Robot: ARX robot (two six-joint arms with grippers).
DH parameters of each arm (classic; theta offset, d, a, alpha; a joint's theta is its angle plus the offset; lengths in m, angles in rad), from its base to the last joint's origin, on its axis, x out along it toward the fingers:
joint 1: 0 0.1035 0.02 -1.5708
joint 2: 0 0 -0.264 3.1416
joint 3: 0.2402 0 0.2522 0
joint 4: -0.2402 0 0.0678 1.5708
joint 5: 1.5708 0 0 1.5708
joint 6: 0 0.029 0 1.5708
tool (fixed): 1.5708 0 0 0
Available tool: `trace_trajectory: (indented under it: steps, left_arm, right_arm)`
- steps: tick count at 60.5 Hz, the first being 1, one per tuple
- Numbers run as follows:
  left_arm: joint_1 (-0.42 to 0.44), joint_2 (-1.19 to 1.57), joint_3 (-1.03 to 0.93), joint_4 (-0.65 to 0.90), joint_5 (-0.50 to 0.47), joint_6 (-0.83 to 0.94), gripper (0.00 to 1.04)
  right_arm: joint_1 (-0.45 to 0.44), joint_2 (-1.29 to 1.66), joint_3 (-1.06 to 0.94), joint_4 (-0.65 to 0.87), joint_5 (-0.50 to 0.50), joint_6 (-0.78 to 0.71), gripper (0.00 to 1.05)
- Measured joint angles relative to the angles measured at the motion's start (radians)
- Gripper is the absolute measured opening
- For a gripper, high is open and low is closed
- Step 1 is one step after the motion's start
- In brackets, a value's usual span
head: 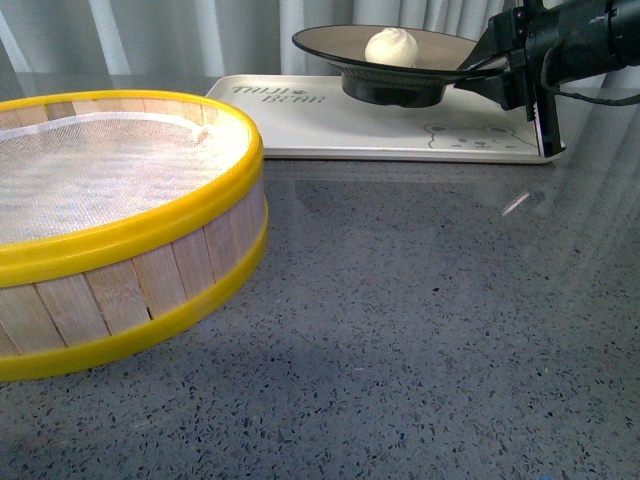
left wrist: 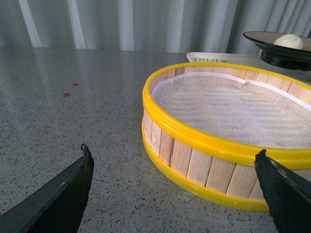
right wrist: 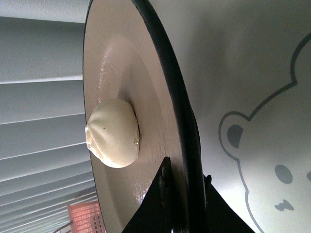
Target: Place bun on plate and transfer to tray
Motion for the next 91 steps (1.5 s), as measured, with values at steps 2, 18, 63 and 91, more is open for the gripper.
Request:
trace_trajectory:
  steps: [2,18,63,91]
  left_arm:
    - [0.000,0.000,0.000,0.000,0.000,0.000,0.98]
    - [0.000,0.000,0.000,0.000,0.000,0.000,0.98]
    - [0.000,0.000,0.000,0.000,0.000,0.000,0.98]
    - [0.000,0.000,0.000,0.000,0.000,0.000,0.98]
  right_arm:
    - [0.001,0.000,0.000,-0.001,0.002,-0.003,0.03]
    - [0.001,0.000,0.013,-0.044,0.035,-0.014,0.03]
    - [-0.016,0.000,-0.005,-0.072,0.079,-0.019,0.03]
    - [-0.009,0.000,-0.023,-0.096,0.107,-0.020,0.28]
